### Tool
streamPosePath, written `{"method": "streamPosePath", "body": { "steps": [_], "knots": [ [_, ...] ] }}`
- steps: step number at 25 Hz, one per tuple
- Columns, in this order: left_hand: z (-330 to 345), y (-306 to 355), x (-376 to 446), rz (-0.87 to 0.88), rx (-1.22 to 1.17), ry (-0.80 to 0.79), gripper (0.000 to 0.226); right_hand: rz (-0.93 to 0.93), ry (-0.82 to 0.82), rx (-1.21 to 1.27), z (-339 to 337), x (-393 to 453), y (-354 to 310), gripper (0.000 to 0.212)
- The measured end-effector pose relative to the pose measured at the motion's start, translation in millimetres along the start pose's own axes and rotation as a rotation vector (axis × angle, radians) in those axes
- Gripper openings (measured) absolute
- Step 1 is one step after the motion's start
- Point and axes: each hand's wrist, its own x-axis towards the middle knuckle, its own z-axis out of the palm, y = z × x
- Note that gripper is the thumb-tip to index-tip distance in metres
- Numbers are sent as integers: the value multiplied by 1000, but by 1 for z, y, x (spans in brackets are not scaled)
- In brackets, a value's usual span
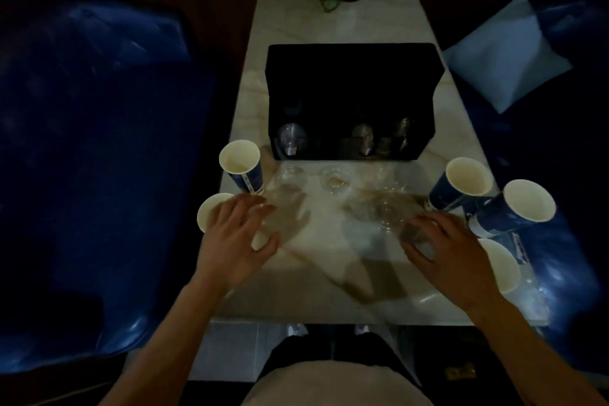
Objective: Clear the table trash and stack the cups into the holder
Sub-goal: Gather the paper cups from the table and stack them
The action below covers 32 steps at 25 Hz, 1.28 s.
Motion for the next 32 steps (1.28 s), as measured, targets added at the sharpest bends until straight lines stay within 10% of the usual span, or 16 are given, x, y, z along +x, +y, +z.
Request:
{"method": "streamPosePath", "body": {
  "steps": [13,32],
  "knots": [
    [7,-43,10,-369,136,-405,74,287,-517,-134,-20,-40,85,95],
    [-15,35,45,-165,-99,-233,71,37,-302,294,53,10,6,98]
  ]
}}
